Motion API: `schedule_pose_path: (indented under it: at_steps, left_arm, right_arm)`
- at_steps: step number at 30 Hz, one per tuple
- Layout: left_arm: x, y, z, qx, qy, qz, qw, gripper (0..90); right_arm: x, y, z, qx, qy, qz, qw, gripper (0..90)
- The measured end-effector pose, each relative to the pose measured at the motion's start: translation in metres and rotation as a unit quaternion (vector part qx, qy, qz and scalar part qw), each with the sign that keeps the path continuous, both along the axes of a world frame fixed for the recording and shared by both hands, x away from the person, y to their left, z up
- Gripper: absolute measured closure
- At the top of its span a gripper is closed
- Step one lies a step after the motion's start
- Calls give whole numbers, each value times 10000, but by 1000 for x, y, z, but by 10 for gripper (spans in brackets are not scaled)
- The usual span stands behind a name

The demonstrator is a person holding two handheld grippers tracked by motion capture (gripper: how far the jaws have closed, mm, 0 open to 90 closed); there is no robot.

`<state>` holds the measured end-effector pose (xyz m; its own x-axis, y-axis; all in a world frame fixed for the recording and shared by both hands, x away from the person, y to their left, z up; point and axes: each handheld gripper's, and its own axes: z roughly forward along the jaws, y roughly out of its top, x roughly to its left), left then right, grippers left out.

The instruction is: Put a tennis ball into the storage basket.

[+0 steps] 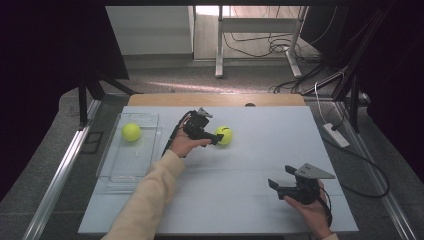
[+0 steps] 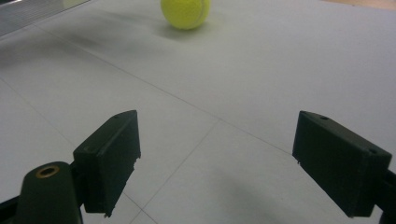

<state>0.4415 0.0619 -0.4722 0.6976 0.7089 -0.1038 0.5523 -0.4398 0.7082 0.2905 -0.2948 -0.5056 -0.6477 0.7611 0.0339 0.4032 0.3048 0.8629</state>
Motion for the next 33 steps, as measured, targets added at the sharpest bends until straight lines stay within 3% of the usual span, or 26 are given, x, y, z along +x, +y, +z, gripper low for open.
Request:
schedule_pose_path:
  at_steps: [10,19,22,33]
  left_arm:
    - [8,-6,-8,55,79,15,10000,118]
    - [16,-8,-15,-48,163,37,9998,105]
    - [18,-12,-17,-138,176,22,9997,93]
    - [23,-27,-23,-65,228,12,9997,93]
  right_arm:
    - [0,0,0,7,6,12,10000,147]
    - [0,1,-1,-4,35,13,10000,147]
    - [1,1,-1,-13,39,1,10000,147]
    - [1,-1,-2,7,33,-1,10000,147]
